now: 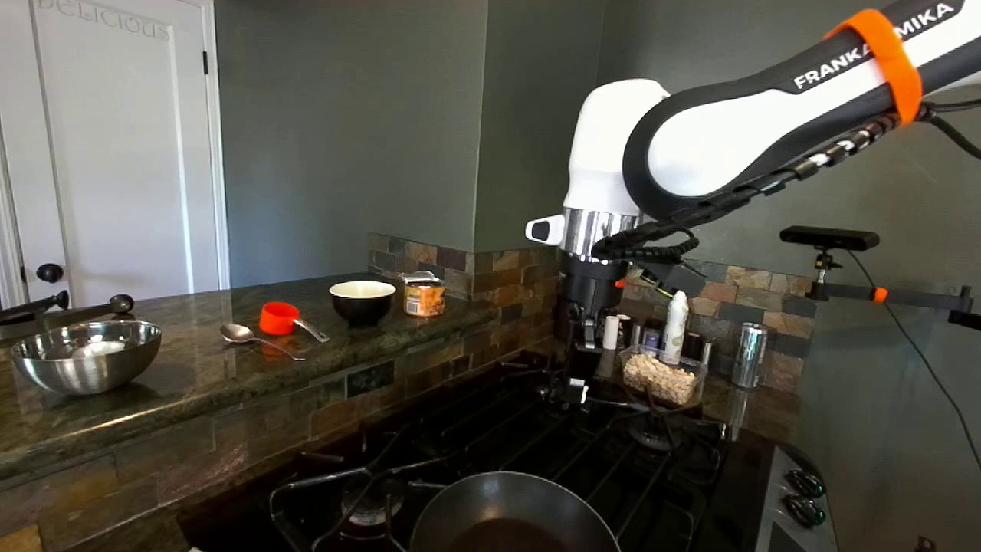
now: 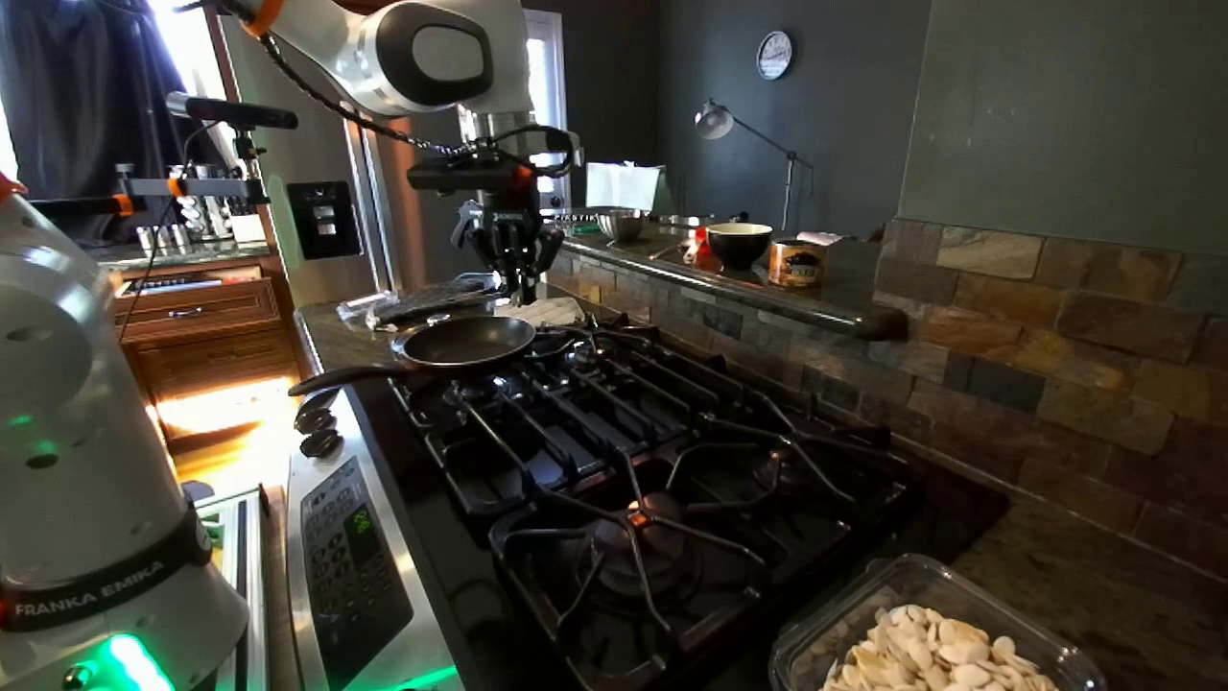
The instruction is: Move some contents from the bowl onto the pan, then move the pan backwards
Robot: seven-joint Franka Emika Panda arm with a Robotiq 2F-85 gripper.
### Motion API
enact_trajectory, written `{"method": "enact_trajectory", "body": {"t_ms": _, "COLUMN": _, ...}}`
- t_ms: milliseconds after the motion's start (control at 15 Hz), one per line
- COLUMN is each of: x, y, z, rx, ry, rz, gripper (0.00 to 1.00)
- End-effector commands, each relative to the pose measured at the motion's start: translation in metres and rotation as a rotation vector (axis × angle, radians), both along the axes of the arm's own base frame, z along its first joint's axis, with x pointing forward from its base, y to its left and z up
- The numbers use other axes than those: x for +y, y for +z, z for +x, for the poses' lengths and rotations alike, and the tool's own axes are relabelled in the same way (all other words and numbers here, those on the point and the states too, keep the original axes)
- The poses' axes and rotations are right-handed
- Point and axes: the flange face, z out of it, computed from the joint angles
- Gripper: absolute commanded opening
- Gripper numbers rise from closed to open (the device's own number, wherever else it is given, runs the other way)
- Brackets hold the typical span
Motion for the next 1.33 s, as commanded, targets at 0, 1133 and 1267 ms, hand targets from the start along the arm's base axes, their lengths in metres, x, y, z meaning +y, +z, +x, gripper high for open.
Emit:
{"method": "enact_trajectory", "body": {"t_ms": 0, "x": 0.025, "y": 0.005, "z": -0.004, "rx": -0.079, "ry": 0.167, "rz": 0.025, "gripper": 0.05}}
{"method": "enact_trajectory", "body": {"t_ms": 1133, "x": 0.125, "y": -0.02, "z": 0.03, "rx": 0.13, "ry": 0.664, "rz": 0.082, "gripper": 0.05}}
{"method": "enact_trajectory", "body": {"t_ms": 1267, "x": 0.13, "y": -0.024, "z": 0.033, "rx": 0.139, "ry": 0.673, "rz": 0.042, "gripper": 0.44}}
